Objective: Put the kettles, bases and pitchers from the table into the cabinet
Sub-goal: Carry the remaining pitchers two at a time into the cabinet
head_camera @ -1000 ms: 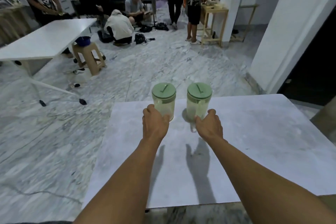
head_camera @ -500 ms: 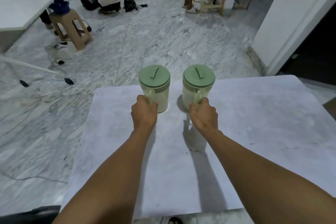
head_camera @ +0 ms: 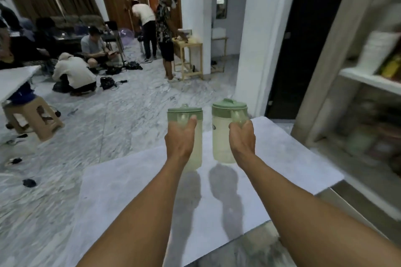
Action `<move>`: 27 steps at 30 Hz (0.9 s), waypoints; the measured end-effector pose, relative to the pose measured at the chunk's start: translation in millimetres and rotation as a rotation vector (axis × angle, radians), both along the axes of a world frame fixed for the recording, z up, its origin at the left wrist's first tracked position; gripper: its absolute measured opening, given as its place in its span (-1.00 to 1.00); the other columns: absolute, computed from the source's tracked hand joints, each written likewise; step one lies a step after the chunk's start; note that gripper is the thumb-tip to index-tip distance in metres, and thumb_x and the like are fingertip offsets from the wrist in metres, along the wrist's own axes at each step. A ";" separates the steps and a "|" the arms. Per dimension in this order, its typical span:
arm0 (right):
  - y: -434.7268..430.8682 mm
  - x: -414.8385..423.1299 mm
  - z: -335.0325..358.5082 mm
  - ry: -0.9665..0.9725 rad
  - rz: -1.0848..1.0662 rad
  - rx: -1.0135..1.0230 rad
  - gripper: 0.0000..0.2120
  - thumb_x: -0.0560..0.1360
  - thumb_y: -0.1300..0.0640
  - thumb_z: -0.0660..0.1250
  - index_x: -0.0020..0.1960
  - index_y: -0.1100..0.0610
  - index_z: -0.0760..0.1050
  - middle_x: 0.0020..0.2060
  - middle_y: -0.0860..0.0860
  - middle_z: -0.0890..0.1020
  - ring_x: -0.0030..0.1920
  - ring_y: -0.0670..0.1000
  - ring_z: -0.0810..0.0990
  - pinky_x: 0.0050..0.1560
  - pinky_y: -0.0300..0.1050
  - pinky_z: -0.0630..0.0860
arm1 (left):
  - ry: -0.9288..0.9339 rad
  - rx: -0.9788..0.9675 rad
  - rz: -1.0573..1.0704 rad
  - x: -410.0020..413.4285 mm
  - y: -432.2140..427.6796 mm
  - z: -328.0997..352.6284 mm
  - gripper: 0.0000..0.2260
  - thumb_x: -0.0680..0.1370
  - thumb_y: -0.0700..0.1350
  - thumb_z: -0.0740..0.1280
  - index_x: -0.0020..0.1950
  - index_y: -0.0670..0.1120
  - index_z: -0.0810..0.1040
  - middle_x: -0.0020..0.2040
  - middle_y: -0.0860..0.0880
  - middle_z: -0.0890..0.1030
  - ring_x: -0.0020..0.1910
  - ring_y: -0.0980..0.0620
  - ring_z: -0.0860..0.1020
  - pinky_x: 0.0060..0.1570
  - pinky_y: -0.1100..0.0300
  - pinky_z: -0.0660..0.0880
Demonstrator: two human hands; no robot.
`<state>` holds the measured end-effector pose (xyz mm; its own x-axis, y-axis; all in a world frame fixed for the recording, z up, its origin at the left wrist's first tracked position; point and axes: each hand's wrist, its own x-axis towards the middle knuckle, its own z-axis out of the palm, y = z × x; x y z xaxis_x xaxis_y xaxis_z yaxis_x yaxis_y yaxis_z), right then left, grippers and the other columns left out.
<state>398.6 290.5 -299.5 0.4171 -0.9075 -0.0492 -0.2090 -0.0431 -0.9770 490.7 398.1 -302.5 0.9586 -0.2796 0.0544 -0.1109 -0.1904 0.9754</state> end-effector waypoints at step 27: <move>-166.6 -694.1 172.1 -0.243 -1.100 -0.470 -0.52 0.56 -0.18 0.25 0.22 0.22 0.49 0.13 0.12 0.60 0.09 0.16 0.56 0.10 -0.01 0.46 | 0.084 -0.520 -1.146 -664.8 -306.4 175.5 -0.71 0.60 0.02 0.22 0.01 -0.21 0.52 -0.19 -0.09 0.54 -0.24 -0.01 0.48 -0.32 0.13 0.35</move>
<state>-295.6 123.9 -127.4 -0.6323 -0.6905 0.3513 -0.1708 -0.3181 -0.9325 -174.1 91.7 -126.9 0.1866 -0.9149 0.3579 0.1080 0.3812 0.9182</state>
